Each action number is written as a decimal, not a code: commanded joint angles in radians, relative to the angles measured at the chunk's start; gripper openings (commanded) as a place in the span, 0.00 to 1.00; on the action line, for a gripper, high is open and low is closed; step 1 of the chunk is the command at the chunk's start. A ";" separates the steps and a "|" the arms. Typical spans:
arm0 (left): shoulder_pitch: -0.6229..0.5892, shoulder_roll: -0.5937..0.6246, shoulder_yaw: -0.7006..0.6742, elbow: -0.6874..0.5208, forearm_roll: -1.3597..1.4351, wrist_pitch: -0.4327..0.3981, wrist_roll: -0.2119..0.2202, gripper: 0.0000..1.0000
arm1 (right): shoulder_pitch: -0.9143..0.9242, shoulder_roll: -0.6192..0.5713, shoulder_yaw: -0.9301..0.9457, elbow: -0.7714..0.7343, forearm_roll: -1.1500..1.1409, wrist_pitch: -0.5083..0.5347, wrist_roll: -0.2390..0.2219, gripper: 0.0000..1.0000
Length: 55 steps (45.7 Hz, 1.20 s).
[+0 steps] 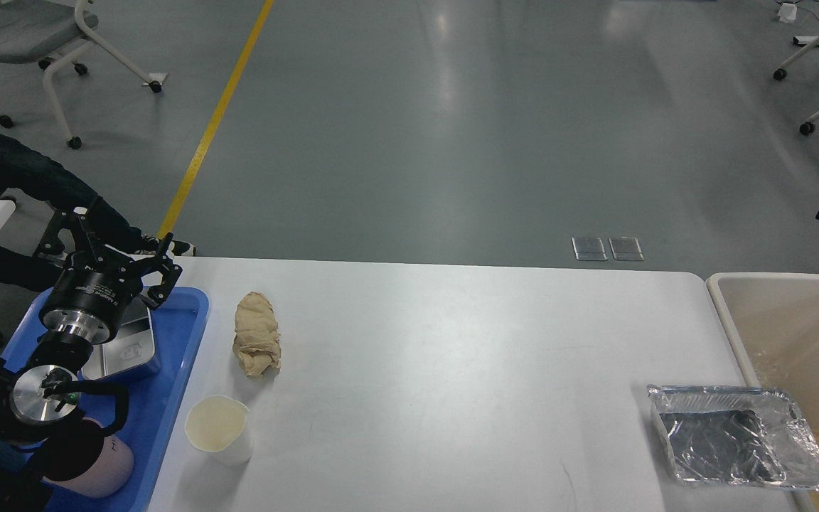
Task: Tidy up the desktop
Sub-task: 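Lower the right gripper to the crumpled foil tray and grasp it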
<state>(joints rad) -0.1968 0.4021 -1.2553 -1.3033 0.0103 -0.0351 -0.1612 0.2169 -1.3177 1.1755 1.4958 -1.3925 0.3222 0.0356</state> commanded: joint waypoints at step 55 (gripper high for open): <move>-0.003 0.000 0.013 0.006 0.000 0.004 0.015 0.96 | -0.042 -0.166 -0.482 0.012 -0.218 -0.206 0.101 1.00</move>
<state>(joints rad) -0.1995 0.4019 -1.2439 -1.2993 0.0105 -0.0310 -0.1464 0.1761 -1.5130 0.6918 1.5401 -1.6694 0.1130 0.1295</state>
